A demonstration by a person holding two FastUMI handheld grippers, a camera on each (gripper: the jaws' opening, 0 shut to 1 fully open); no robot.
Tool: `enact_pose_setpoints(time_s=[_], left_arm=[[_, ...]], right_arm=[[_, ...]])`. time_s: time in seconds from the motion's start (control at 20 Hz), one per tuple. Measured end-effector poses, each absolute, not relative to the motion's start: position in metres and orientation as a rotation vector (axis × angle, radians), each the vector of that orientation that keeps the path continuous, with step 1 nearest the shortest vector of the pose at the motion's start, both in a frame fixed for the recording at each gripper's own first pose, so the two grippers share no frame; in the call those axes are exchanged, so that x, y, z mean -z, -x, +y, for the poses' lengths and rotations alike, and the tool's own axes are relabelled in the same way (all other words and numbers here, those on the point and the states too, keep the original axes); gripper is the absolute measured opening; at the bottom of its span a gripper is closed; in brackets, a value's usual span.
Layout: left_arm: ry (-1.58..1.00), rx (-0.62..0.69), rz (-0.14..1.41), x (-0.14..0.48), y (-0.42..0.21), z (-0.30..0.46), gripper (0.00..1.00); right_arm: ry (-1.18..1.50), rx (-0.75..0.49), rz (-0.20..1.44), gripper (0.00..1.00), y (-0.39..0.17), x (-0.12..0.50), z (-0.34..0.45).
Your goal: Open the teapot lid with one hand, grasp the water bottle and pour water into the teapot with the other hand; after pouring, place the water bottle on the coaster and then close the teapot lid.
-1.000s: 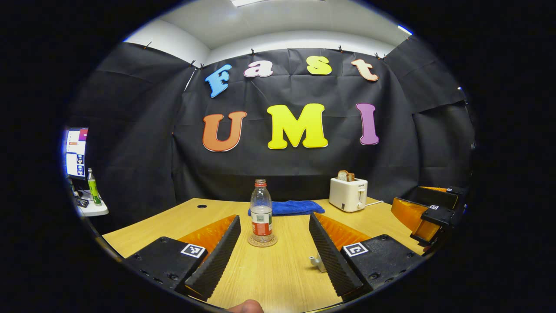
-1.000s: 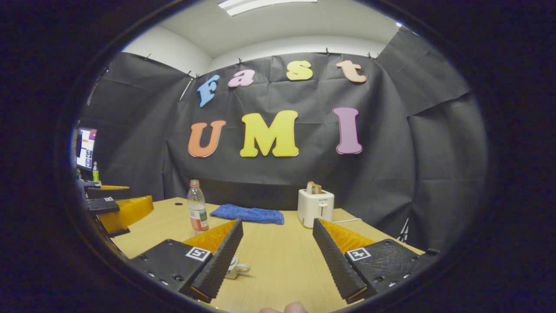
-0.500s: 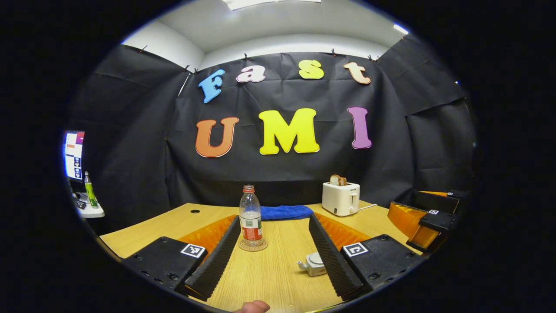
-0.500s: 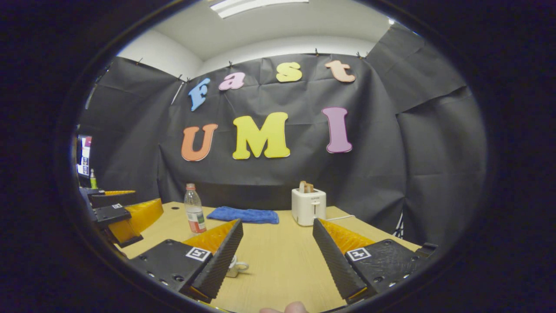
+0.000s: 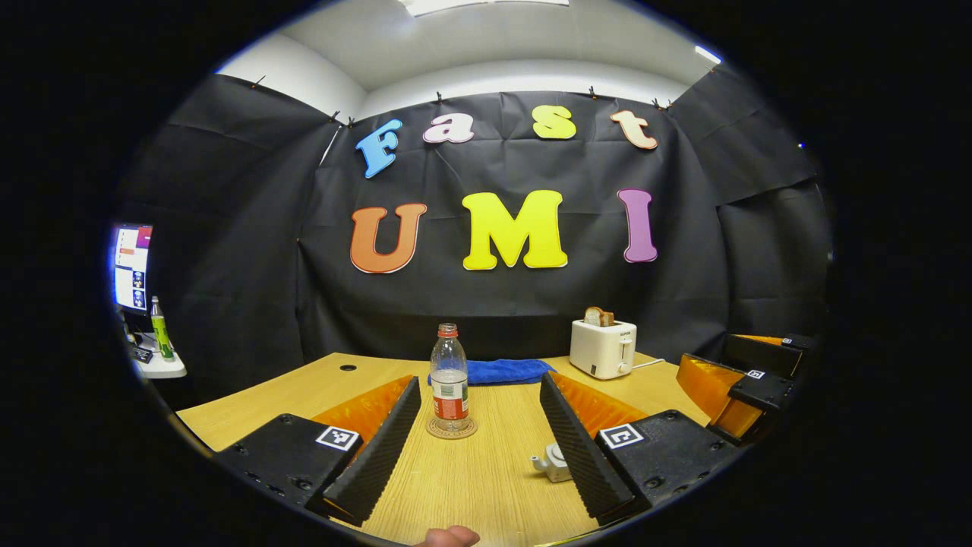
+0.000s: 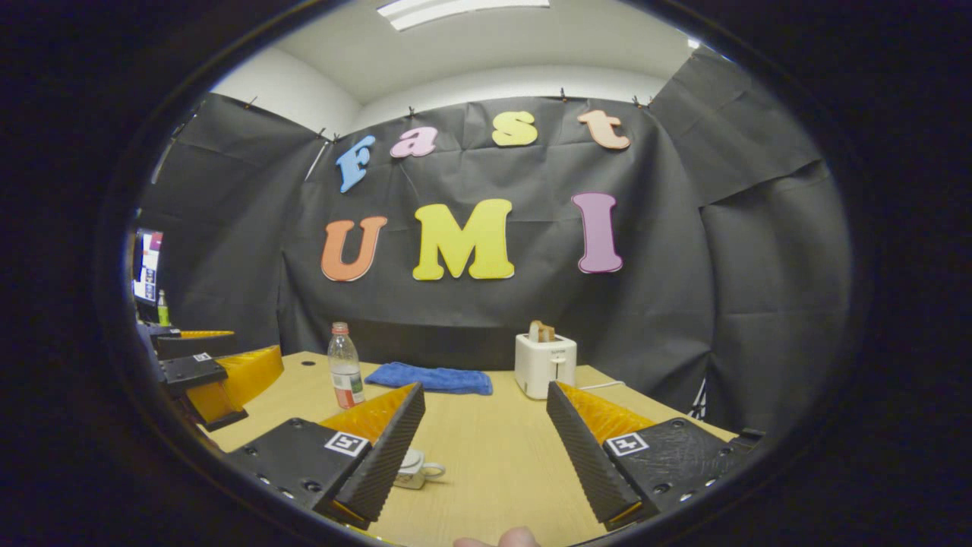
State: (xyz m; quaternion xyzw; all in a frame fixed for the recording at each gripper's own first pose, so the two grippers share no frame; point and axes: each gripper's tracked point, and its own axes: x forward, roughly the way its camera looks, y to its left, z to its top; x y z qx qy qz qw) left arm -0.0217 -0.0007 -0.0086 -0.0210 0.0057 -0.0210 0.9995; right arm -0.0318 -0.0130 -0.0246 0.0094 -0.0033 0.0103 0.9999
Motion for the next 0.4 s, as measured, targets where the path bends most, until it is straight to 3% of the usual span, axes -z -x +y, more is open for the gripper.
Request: enact_pose_setpoints(time_s=[0.4], left_arm=[[0.042,0.031,0.005,0.0046,0.024,0.0047,0.99]], right_arm=[[-0.027,-0.03,-0.008,0.98,0.0324,0.0233,-0.0108]])
